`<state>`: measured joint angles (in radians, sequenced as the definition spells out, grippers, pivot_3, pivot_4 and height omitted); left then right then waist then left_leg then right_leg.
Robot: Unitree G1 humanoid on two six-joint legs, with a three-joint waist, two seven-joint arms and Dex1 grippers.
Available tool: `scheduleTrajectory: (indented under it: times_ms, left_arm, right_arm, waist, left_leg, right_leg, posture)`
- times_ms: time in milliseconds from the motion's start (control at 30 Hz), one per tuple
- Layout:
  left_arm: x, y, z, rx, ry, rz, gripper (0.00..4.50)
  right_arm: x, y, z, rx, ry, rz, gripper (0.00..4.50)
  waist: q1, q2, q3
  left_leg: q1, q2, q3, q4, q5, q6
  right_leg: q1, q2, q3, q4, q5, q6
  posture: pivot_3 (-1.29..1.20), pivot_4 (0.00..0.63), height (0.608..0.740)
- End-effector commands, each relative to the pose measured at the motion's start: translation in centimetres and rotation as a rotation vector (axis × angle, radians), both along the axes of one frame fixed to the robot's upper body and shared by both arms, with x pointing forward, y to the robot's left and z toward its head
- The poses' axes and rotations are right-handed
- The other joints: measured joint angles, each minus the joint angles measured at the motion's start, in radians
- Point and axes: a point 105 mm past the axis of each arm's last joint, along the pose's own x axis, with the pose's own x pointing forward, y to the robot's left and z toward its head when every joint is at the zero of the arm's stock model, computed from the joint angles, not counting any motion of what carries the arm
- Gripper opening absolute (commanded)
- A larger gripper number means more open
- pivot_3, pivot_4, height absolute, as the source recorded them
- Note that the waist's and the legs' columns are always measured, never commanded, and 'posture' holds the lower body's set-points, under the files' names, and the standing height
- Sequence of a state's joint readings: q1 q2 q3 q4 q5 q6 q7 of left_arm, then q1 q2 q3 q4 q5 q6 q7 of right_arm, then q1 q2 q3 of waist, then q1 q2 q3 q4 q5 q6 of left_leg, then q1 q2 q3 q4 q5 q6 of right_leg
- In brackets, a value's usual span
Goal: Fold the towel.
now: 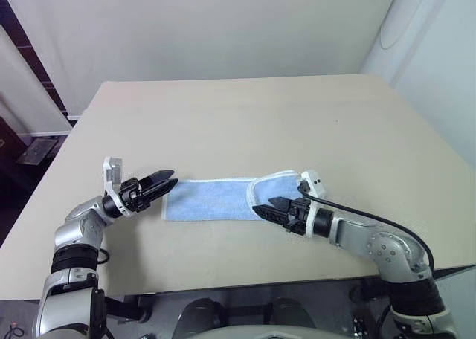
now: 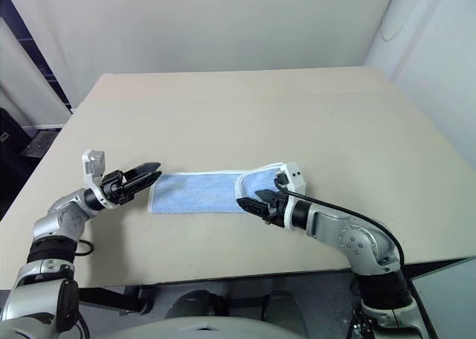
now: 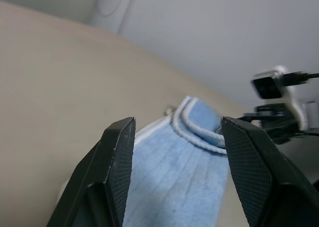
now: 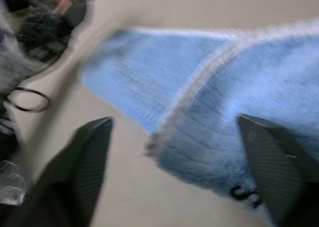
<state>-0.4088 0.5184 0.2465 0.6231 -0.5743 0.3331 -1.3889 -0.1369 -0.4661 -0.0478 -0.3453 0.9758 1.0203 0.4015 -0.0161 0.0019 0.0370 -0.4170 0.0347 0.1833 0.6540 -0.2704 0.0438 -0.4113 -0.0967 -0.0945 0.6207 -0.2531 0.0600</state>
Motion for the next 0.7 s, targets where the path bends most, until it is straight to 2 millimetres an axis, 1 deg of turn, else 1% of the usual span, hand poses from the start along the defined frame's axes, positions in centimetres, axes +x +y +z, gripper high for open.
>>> scheduleTrajectory:
  times_ms: [33, 67, 100, 133, 167, 200, 233, 300, 333, 400, 433, 467, 500, 600, 700]
  left_arm:
    - [1.0, -2.0, 3.0, 0.021, -0.063, -0.046, 2.86]
    - [1.0, -2.4, 3.5, 0.017, -0.078, -0.060, 2.86]
    - [0.9, -3.7, 4.4, 0.012, -0.121, -0.100, 2.86]
    - [0.9, -4.8, 5.1, 0.013, -0.158, -0.131, 2.86]
    - [1.0, -5.7, 5.6, 0.018, -0.187, -0.150, 2.86]
    - [1.0, -6.6, 5.9, 0.020, -0.207, -0.165, 2.86]
    - [1.1, -7.3, 6.2, 0.017, -0.214, -0.173, 2.69]
    - [0.8, -8.9, 6.6, 0.003, -0.223, -0.230, 2.24]
    - [0.5, -9.8, 6.7, 0.003, -0.223, -0.269, 1.93]
    - [0.2, -12.0, 6.6, 0.015, -0.240, -0.330, 1.21]
    - [0.2, -12.8, 6.5, 0.021, -0.248, -0.343, 0.83]
    - [0.4, -13.7, 6.2, 0.038, -0.252, -0.345, 0.48]
    - [0.5, -14.4, 5.8, 0.056, -0.261, -0.345, 0.04]
    - [1.1, -16.3, 4.5, 0.126, -0.292, -0.307, 0.02]
    - [0.8, -18.0, 3.0, 0.175, -0.324, -0.287, 0.02]
  right_arm:
    - [0.9, -3.3, 4.0, 0.091, -0.128, -0.082, 4.34]
    - [1.0, -3.8, 4.3, 0.088, -0.144, -0.095, 4.34]
    - [1.2, -4.4, 4.9, 0.063, -0.196, -0.115, 4.34]
    - [1.4, -4.8, 5.2, 0.048, -0.233, -0.130, 3.96]
    - [1.6, -5.1, 5.5, 0.040, -0.260, -0.140, 3.76]
    - [1.7, -5.3, 5.6, 0.034, -0.283, -0.147, 3.45]
    - [1.9, -5.3, 5.6, 0.031, -0.295, -0.153, 3.03]
    - [2.3, -5.5, 5.5, 0.020, -0.322, -0.161, 2.32]
    - [2.6, -5.5, 5.5, 0.017, -0.341, -0.168, 1.96]
    - [3.4, -5.6, 5.5, 0.017, -0.373, -0.182, 1.20]
    - [3.7, -5.6, 5.4, 0.017, -0.379, -0.184, 0.82]
    - [4.0, -5.5, 5.1, 0.008, -0.384, -0.182, 0.49]
    - [4.3, -5.5, 4.6, -0.002, -0.379, -0.177, 0.06]
    - [5.1, -5.2, 3.2, -0.050, -0.361, -0.173, 0.02]
    - [5.6, -5.1, 1.8, -0.105, -0.354, -0.190, 0.02]
  waist:
    - [0.001, 0.000, 0.000]
    - [-0.001, -0.001, 0.000]
    - [-0.003, -0.001, 0.000]
    - [-0.003, 0.000, 0.000]
    - [-0.003, 0.000, 0.000]
    - [-0.002, -0.001, 0.000]
    - [-0.001, -0.001, 0.000]
    - [-0.001, -0.001, 0.000]
    - [-0.003, -0.001, 0.000]
    - [-0.005, 0.000, 0.000]
    - [-0.004, 0.000, 0.000]
    - [-0.004, 0.000, 0.000]
    - [-0.004, 0.000, 0.000]
    - [-0.003, 0.000, 0.000]
    - [-0.002, 0.000, 0.000]
  left_leg:
    - [-0.001, 0.000, 0.000, 0.001, 0.000, 0.000]
    - [-0.003, 0.000, 0.000, 0.004, 0.000, 0.000]
    - [-0.004, 0.000, 0.000, 0.009, -0.001, 0.002]
    - [-0.004, 0.001, 0.000, 0.009, -0.003, 0.005]
    - [-0.004, 0.000, 0.000, 0.010, -0.003, 0.006]
    - [-0.004, 0.000, 0.000, 0.010, -0.003, 0.006]
    - [-0.003, 0.000, 0.000, 0.011, -0.003, 0.006]
    - [-0.003, 0.000, 0.000, 0.011, -0.003, 0.006]
    - [-0.003, 0.001, 0.000, 0.011, -0.003, 0.006]
    - [-0.003, 0.001, 0.000, 0.011, -0.003, 0.005]
    - [-0.003, 0.001, 0.000, 0.011, -0.003, 0.005]
    - [-0.003, 0.001, 0.000, 0.012, -0.002, 0.003]
    - [-0.003, 0.001, 0.000, 0.012, -0.001, 0.004]
    - [-0.003, 0.001, 0.000, 0.012, 0.001, 0.006]
    - [-0.003, 0.001, 0.000, 0.012, 0.000, 0.007]
  right_leg:
    - [0.001, 0.000, 0.000, 0.000, 0.000, 0.000]
    - [0.001, 0.000, 0.000, 0.002, 0.000, 0.000]
    - [0.001, 0.000, 0.000, 0.005, 0.000, 0.000]
    - [0.001, 0.000, 0.000, 0.006, 0.000, 0.000]
    - [0.001, 0.000, 0.000, 0.007, 0.000, 0.000]
    - [0.001, -0.001, 0.000, 0.007, 0.000, 0.000]
    - [0.001, -0.001, 0.000, 0.008, 0.000, 0.000]
    - [0.001, 0.000, 0.000, 0.009, 0.000, 0.000]
    - [0.001, 0.000, 0.000, 0.010, 0.000, 0.000]
    - [0.001, 0.001, 0.000, 0.010, 0.000, 0.000]
    - [0.001, 0.001, 0.000, 0.010, 0.000, 0.000]
    - [0.001, 0.001, 0.000, 0.010, 0.000, 0.000]
    - [0.001, 0.001, 0.000, 0.010, 0.000, 0.000]
    - [0.001, 0.001, 0.000, 0.010, 0.000, 0.000]
    - [0.000, 0.001, 0.000, 0.010, 0.000, 0.000]
  posture:
    - [0.00, 0.000, 0.740]
    - [0.00, 0.000, 0.740]
    - [0.00, 0.000, 0.740]
    - [0.00, 0.000, 0.740]
    - [0.00, 0.000, 0.740]
    - [0.00, 0.000, 0.740]
    - [0.00, 0.000, 0.740]
    - [0.00, 0.000, 0.740]
    - [0.00, 0.000, 0.740]
    - [0.00, 0.000, 0.740]
    - [0.00, 0.000, 0.740]
    - [0.00, 0.000, 0.740]
    - [0.00, 0.000, 0.740]
    - [0.00, 0.000, 0.740]
    - [0.00, 0.000, 0.740]
